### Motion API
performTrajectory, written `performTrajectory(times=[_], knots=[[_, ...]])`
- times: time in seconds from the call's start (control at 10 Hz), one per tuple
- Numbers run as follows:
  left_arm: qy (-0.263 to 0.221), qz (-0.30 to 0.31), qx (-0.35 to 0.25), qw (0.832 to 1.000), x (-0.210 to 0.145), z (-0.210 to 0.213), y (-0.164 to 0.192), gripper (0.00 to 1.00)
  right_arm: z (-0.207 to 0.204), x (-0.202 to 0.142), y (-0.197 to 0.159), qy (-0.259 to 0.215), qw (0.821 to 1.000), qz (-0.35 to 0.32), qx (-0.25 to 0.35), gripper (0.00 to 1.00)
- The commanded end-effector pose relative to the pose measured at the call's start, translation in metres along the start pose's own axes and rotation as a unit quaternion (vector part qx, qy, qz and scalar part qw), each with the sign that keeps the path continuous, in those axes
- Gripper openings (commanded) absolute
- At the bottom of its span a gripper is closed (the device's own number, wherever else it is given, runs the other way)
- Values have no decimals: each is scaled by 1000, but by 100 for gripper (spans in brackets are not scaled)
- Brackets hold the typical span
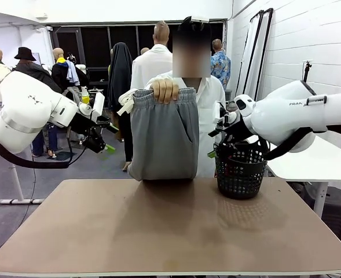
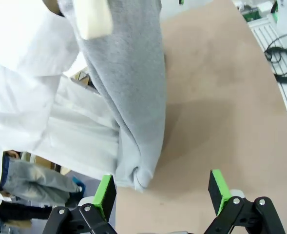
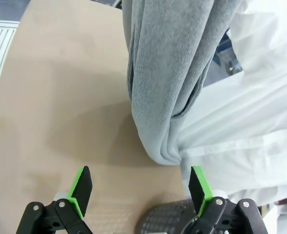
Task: Fold the training pants.
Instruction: Grab both ends of the Training pants handed by a person.
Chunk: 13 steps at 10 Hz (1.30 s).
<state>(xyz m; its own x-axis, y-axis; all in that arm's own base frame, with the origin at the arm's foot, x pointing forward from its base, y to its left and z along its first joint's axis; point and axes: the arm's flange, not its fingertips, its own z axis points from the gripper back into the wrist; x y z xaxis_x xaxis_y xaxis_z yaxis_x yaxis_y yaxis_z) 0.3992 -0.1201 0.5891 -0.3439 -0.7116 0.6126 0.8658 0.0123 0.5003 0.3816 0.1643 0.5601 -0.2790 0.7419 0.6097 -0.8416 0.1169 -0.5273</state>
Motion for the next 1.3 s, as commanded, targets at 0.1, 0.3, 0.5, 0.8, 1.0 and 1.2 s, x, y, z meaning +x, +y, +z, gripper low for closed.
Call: performTrajectory(times=[0.1, 0.3, 0.5, 0.8, 1.0, 1.2], knots=[[13, 41, -2, 999, -5, -6, 5, 100, 0, -14, -6, -9, 1000, -21, 8, 100], [-14, 5, -3, 1000, -3, -3, 3, 100, 0, -2, -2, -8, 1000, -2, 4, 100], [-2, 18, -3, 1000, -4, -7, 3, 100, 2, -3, -3, -6, 1000, -9, 1, 100], [-74, -4, -32, 997, -13, -26, 22, 100, -12, -1, -19, -80, 997, -10, 3, 100], [-95, -14, -32, 995, -17, -32, 28, 100, -16, -2, -23, -108, 994, -10, 5, 100], [-121, -15, -23, 992, -19, -39, 32, 100, -15, -6, -26, -148, 989, -13, 18, 100]])
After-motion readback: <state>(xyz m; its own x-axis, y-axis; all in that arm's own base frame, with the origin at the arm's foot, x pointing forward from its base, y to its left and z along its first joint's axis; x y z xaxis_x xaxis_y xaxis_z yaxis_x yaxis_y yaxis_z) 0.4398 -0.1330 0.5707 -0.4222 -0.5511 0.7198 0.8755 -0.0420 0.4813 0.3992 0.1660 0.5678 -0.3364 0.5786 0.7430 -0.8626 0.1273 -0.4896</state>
